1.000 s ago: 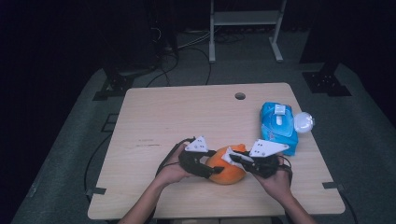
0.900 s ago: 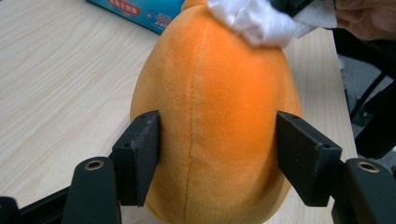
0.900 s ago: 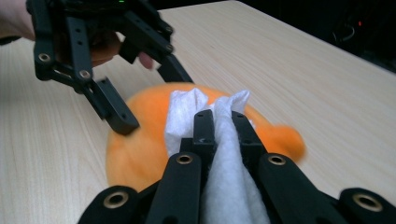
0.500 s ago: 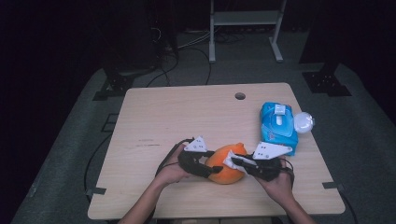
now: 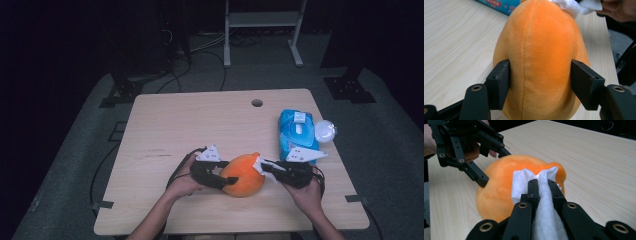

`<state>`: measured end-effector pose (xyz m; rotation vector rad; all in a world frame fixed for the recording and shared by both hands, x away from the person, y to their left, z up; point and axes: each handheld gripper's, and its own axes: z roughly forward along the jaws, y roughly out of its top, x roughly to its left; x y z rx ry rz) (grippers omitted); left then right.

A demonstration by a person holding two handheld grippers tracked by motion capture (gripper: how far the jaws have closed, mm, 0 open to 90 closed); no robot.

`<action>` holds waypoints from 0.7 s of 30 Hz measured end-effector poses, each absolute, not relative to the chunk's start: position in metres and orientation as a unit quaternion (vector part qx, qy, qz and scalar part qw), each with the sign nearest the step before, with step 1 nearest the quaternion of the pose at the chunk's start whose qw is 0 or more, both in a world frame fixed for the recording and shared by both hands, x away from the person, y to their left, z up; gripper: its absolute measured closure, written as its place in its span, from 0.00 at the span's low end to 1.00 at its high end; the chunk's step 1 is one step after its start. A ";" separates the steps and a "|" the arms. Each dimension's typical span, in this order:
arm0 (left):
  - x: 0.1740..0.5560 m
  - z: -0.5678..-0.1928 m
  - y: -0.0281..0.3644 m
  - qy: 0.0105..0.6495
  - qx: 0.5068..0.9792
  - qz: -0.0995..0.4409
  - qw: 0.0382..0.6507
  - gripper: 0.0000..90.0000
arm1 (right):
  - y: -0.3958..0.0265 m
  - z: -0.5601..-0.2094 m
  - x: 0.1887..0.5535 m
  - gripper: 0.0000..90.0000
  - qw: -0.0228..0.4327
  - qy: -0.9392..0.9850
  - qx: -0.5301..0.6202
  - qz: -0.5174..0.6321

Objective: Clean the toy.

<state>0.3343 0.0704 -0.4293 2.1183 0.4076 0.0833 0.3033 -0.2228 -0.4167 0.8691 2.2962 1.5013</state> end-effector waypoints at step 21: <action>0.314 -0.422 0.045 0.116 0.879 0.060 0.459 0.41 | -0.210 -0.406 0.304 0.92 0.143 0.796 0.287 0.513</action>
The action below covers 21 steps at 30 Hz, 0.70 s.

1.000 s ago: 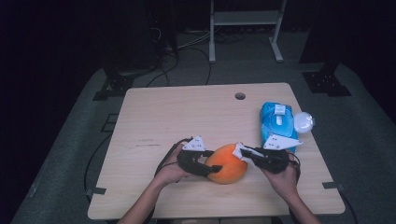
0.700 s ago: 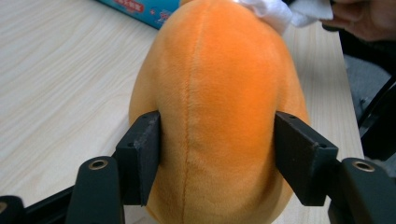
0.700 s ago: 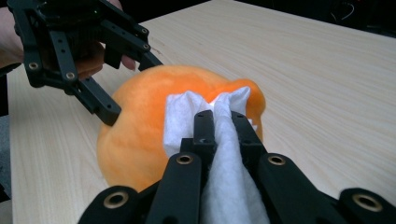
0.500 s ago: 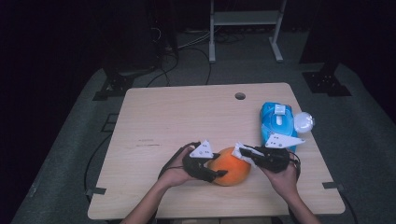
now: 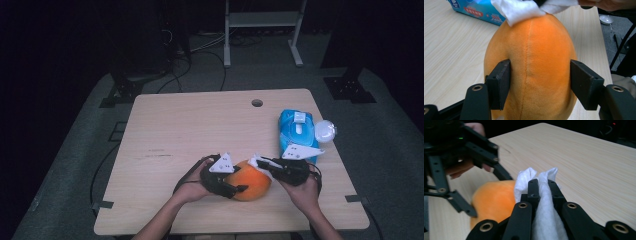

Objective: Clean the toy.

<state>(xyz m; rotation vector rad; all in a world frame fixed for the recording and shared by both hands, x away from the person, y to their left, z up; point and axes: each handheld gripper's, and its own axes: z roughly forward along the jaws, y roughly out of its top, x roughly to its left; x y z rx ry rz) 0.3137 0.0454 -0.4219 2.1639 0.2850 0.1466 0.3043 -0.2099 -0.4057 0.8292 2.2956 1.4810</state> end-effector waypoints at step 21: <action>0.322 -0.417 0.054 0.140 0.850 0.031 0.506 0.26 | -0.216 -0.409 0.309 0.92 0.137 0.799 0.294 0.506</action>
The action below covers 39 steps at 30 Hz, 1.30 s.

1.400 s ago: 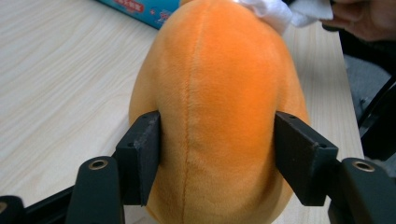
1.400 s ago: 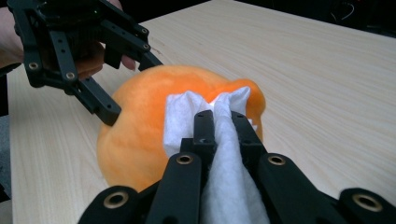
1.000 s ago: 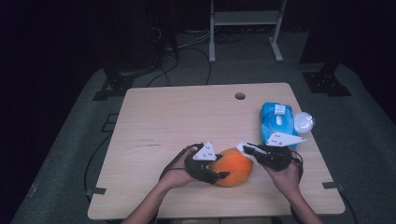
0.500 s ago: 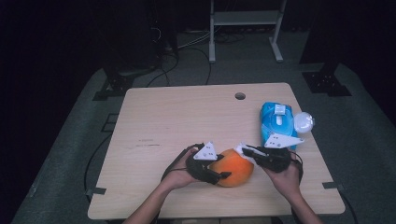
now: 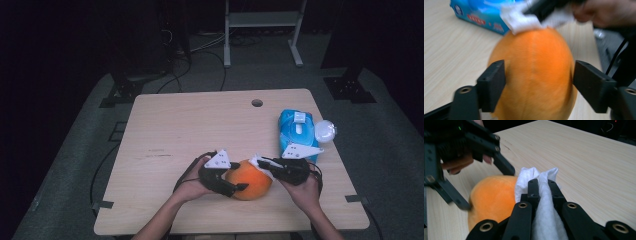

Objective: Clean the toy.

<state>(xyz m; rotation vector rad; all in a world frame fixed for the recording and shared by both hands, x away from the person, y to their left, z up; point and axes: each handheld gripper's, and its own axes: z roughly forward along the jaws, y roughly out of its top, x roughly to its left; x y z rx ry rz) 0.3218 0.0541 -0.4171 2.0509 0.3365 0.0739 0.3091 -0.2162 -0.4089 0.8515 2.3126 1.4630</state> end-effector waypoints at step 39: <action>0.323 -0.425 0.052 0.154 0.865 0.020 0.477 0.41 | -0.236 -0.409 0.312 0.92 0.104 0.778 0.330 0.525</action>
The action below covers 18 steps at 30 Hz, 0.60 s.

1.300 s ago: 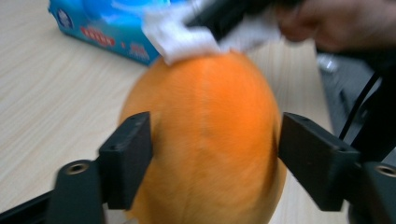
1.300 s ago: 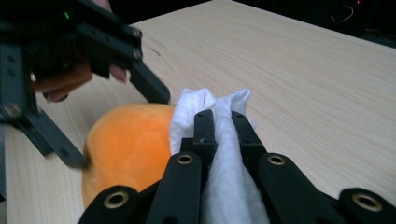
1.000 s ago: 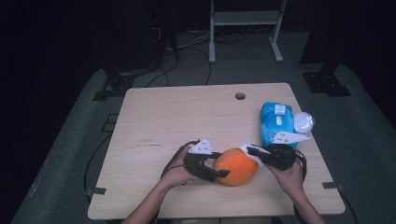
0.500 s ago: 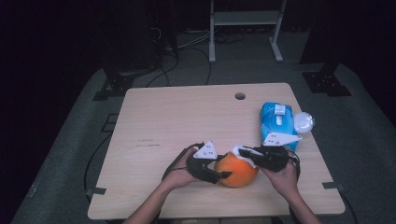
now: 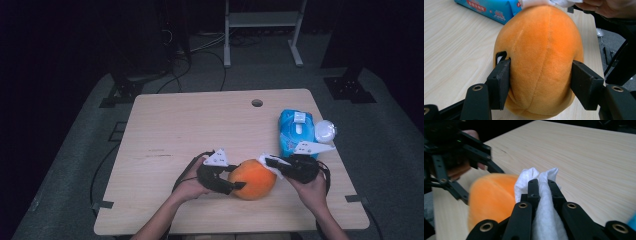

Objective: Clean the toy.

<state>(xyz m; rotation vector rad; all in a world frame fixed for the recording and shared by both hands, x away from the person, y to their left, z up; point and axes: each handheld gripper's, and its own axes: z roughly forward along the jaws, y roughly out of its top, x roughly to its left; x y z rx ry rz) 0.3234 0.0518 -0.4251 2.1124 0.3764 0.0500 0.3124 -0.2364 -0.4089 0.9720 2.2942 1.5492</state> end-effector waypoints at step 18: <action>0.326 -0.425 0.049 0.174 0.855 0.018 0.488 0.41 | -0.247 -0.413 0.304 0.92 0.135 0.784 0.340 0.502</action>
